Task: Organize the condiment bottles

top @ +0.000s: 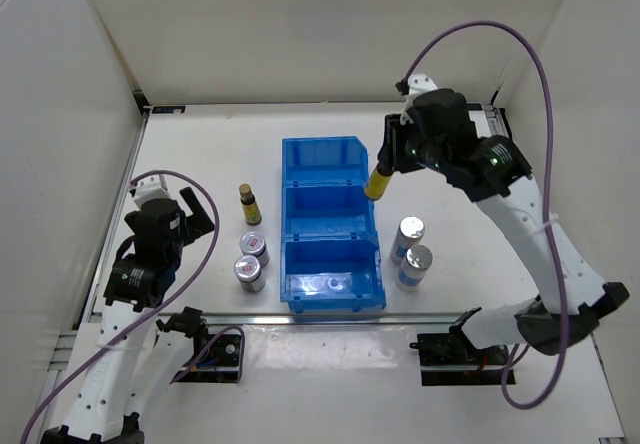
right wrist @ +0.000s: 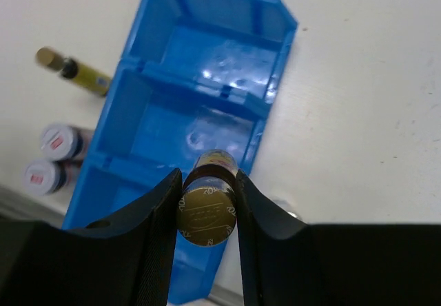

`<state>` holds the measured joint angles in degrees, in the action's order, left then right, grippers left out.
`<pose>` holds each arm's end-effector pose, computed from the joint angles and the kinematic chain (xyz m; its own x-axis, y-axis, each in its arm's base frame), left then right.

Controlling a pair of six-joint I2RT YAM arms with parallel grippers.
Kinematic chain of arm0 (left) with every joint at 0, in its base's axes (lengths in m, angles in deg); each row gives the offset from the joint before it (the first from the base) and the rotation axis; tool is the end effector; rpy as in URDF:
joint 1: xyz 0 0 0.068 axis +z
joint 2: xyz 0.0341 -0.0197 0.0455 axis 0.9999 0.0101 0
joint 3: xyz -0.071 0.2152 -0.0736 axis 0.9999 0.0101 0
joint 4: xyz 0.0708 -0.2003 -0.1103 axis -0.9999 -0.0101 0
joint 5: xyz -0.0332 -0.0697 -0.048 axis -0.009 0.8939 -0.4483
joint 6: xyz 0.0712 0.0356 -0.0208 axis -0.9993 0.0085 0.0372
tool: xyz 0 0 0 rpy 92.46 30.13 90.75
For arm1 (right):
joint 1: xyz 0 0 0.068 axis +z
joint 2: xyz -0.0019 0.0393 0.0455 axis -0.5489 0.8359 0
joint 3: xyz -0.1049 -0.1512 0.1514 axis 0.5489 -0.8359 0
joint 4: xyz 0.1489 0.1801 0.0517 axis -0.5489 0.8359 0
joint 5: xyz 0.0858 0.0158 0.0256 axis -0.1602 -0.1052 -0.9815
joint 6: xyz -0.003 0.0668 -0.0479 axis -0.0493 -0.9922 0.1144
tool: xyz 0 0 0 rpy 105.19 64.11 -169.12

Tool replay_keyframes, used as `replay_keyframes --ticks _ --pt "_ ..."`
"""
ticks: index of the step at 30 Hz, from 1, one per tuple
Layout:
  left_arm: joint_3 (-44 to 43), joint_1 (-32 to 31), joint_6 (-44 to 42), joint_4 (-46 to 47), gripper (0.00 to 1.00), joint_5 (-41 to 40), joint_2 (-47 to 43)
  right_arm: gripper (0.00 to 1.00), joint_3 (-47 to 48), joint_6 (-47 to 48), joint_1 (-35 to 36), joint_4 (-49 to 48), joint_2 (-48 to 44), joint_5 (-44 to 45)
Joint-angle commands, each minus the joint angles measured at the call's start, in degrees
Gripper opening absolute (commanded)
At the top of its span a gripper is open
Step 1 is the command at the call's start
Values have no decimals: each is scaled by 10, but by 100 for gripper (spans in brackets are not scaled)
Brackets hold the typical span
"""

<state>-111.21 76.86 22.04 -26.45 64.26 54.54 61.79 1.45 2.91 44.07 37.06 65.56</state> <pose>0.1569 -0.0059 0.2776 -0.4280 -0.3102 -0.8489 -0.3424 0.9249 -0.1653 0.2352 0.1535 0.4048 -0.5042 -0.0608 -0.8614 -0.3120 0.9430 0.1161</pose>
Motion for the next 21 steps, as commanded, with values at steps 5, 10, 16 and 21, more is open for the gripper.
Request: replay_keyframes --ticks 5,10,16,21 --pt "1 -3 -1 4 100 2 7 0 -92 -10 109 16 -109 -16" --pt "1 -3 -1 4 100 7 17 0 -204 -49 171 -9 -149 27" --pt "1 -3 -1 4 100 7 17 0 -320 -68 195 -79 -161 27" --pt "1 -3 -1 4 100 7 17 0 -375 -86 200 -128 -167 47"
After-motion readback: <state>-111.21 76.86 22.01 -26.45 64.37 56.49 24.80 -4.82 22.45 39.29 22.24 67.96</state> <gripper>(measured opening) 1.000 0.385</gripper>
